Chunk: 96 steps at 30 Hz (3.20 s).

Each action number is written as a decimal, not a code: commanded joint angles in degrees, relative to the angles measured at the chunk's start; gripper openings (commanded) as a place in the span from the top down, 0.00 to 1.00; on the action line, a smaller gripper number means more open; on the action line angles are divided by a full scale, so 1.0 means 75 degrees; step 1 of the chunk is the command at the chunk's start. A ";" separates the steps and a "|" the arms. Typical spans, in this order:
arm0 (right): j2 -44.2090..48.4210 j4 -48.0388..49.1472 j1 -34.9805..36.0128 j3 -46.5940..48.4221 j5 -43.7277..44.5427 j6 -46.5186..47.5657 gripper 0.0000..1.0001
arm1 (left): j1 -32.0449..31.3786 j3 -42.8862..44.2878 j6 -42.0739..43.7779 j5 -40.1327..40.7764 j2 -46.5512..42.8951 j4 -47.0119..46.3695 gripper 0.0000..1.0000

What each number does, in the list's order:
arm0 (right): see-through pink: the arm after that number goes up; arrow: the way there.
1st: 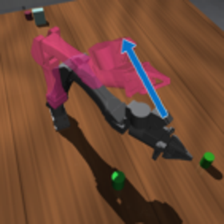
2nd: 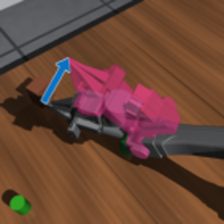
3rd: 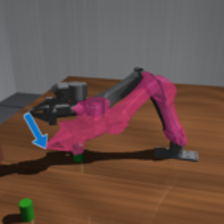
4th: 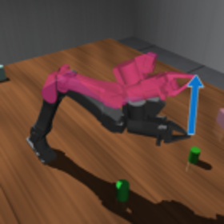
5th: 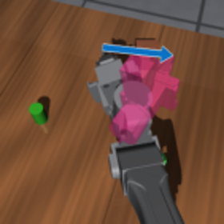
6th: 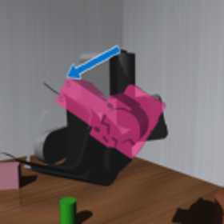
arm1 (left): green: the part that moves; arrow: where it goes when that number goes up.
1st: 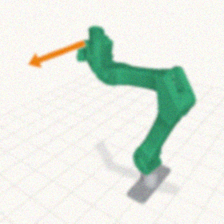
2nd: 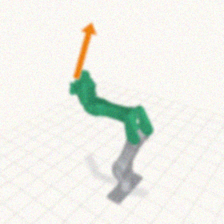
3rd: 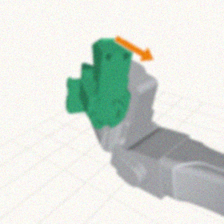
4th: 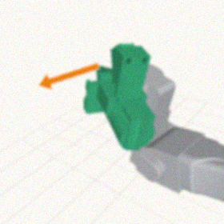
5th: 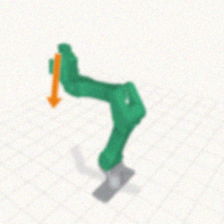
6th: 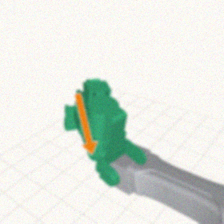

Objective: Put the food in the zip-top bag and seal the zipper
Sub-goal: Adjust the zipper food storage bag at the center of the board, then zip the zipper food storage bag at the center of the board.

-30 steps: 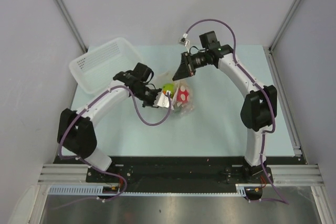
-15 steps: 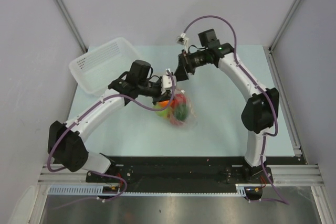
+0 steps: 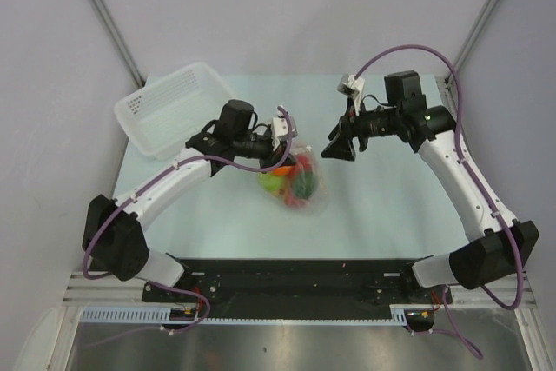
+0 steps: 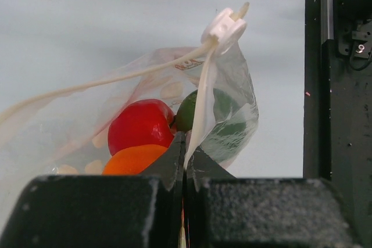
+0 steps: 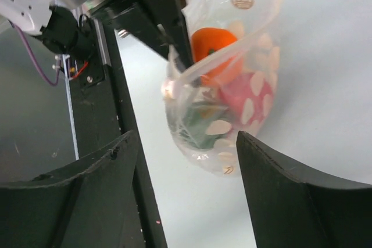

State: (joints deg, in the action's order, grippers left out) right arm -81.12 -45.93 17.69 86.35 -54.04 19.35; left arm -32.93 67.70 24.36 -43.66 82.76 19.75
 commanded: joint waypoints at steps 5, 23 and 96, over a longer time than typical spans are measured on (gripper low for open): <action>0.0316 0.0733 0.0746 -0.0777 0.0725 0.0911 0.46 | -0.0309 0.0371 -0.0458 -0.0097 0.0261 -0.0289 1.00; 0.0433 0.2467 0.1110 -0.1857 0.1135 0.0935 0.87 | -0.0321 0.0360 -0.0975 0.0067 0.0274 -0.0371 1.00; 0.1312 0.1168 0.0735 -0.2149 0.0807 0.2938 1.00 | -0.0743 0.1262 0.1392 0.0782 0.0239 0.0120 0.84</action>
State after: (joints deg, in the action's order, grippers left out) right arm -74.15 -36.34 24.32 70.74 -46.59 39.64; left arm -40.60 77.34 33.08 -40.12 85.27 19.90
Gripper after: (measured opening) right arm 0.009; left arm 0.174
